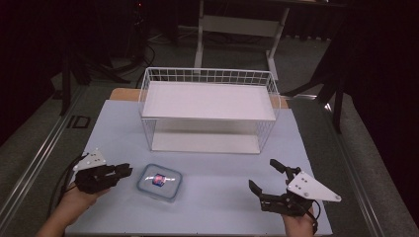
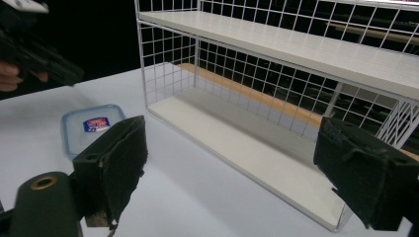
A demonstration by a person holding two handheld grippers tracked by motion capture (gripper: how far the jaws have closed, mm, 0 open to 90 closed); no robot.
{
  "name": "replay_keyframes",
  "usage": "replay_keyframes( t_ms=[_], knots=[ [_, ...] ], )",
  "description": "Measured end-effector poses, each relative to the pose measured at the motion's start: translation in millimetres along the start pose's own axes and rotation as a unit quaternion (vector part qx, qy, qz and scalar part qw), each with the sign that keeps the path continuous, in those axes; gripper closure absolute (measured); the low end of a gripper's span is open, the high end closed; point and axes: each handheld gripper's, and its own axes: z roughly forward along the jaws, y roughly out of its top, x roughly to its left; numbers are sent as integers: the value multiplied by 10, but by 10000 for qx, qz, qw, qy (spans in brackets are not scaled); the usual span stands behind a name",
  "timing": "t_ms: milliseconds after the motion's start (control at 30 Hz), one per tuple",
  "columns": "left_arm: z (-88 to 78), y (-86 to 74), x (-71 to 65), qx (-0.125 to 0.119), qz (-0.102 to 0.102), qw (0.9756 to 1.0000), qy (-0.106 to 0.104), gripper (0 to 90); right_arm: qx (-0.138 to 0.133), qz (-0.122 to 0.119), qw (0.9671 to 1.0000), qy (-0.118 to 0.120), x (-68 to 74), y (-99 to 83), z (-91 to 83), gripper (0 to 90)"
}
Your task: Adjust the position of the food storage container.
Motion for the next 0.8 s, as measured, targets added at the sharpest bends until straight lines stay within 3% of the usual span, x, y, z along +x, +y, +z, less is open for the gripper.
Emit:
replay_keyframes(
  t_ms=[33, 100, 267, 433, 800],
  knots=[
    [32, -28, 16, 113, -1, 9999, 27, 803, 0, 0, 10000, 0, 0, 0, 0, 132],
    [95, -78, 29, 366, 68, 9992, 129, 899, 6, 7, 10000, 20, 2, -3, 1, 132],
    [264, -176, -27, 988, 381, 9944, 56, 900, 16, 48, 9999, 88, 1, -12, 12, 132],
    [360, -176, -82, 1130, 409, 9927, -139, 900, 52, 78, 9999, 131, 2, -14, 18, 132],
    [536, -88, -211, 1304, 484, 9897, -342, 900, 45, 103, 9998, 148, -10, -11, 14, 133]
  ],
)
